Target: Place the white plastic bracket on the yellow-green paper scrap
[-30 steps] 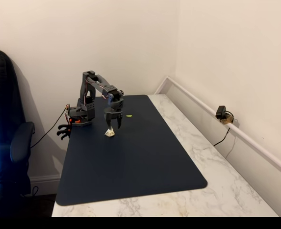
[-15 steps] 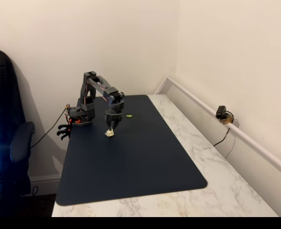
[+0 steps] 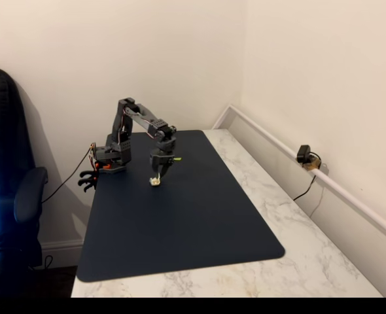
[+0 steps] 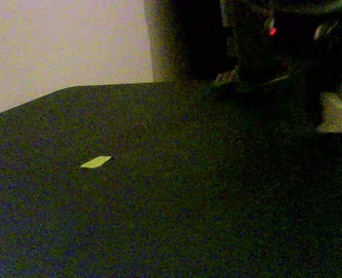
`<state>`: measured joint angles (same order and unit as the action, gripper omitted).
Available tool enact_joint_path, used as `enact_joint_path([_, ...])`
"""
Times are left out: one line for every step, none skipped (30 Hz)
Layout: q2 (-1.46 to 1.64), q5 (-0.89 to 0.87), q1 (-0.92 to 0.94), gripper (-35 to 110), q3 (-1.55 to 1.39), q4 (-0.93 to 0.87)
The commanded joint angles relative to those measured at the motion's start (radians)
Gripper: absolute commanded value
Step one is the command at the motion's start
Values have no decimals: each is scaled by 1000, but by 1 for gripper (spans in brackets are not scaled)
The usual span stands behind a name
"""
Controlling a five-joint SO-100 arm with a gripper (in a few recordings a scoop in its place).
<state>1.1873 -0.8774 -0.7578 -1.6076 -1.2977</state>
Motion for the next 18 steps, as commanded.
enact_joint_path([25, 35, 28, 0, 72, -11])
enact_joint_path([25, 32, 31, 3, 89, -38])
enact_joint_path([29, 25, 31, 5, 103, -67])
enact_joint_path([46, 8, 29, 9, 104, -91])
enact_joint_path([71, -17, 25, 14, 97, -106])
enact_joint_path([95, -41, 20, 19, 87, -121])
enact_joint_path([117, -60, 15, 21, 84, -137])
enact_joint_path([135, -72, 12, 23, 84, -153])
enact_joint_path([150, -83, 6, 24, 87, -169])
enact_joint_path([161, -94, 0, 25, 95, -184])
enact_joint_path([169, -109, -9, 26, 110, -204])
enact_joint_path([175, -124, -20, 26, 124, -222])
enact_joint_path([183, -146, -35, 26, 138, -238])
enact_joint_path([186, -169, -51, 27, 155, -252])
enact_joint_path([186, -195, -69, 28, 173, -264])
enact_joint_path([186, -222, -87, 28, 186, -272])
enact_joint_path([183, -250, -107, 29, 198, -276])
enact_joint_path([175, -282, -126, 30, 209, -279])
